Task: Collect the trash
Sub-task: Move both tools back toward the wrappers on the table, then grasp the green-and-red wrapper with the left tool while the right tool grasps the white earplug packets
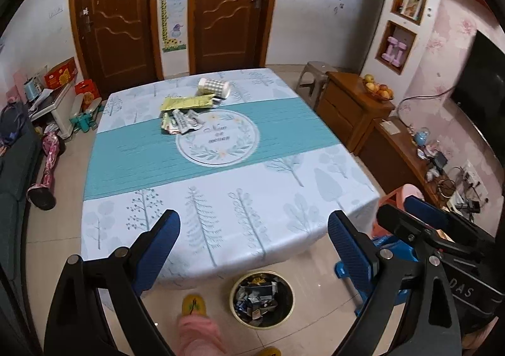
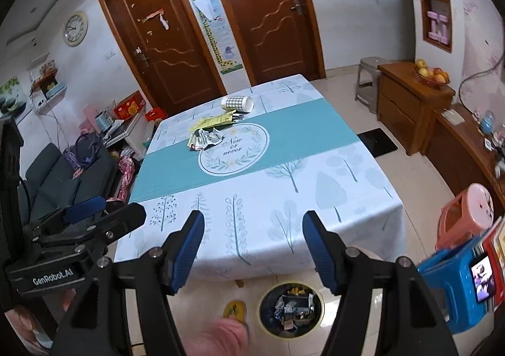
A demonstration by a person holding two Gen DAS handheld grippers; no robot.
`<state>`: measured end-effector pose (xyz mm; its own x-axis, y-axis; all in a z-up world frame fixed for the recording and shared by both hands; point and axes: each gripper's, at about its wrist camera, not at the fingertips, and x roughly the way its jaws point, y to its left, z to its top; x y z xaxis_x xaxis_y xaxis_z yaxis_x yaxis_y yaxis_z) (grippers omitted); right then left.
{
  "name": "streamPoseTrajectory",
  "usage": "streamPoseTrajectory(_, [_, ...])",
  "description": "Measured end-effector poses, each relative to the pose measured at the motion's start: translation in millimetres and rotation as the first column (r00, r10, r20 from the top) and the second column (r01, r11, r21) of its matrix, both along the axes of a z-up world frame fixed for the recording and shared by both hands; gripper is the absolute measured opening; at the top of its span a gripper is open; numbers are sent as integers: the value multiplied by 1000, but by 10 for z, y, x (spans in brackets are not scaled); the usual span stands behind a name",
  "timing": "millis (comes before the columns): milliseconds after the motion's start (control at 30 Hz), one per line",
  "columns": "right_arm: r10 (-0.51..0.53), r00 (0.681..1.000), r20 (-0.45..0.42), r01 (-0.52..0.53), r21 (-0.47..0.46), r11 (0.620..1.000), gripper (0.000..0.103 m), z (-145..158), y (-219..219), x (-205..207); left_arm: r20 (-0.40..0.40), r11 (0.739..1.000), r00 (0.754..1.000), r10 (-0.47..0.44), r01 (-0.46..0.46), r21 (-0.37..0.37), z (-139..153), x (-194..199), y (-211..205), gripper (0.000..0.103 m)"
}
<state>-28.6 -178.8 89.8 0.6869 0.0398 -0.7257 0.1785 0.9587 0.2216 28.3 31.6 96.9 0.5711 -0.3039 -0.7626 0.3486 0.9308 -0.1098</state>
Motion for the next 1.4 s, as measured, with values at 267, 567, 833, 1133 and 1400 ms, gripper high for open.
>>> streamPoseTrajectory(267, [-37, 999, -27, 37, -21, 999, 65, -121, 69, 686, -15, 996, 999, -48, 49, 75, -132, 899, 84, 93])
streamPoseTrajectory(567, [-165, 981, -97, 168, 14, 986, 65, -388, 71, 1777, -118, 979, 979, -168, 180, 99, -305, 2403, 243, 92])
streamPoseTrajectory(833, [-218, 959, -179, 229, 44, 972, 65, -798, 116, 2756, -170, 958, 958, -231, 255, 133, -625, 3657, 374, 92])
streamPoseTrajectory(1133, [-160, 951, -265, 207, 159, 965, 65, -1362, 324, 3457, -275, 953, 934, -228, 272, 133, -1220, 4459, 570, 77])
streamPoseTrajectory(1400, [3, 959, -284, 26, 97, 995, 65, -1657, 825, 3910, -365, 971, 912, -187, 229, 75, -1492, 4592, 938, 75])
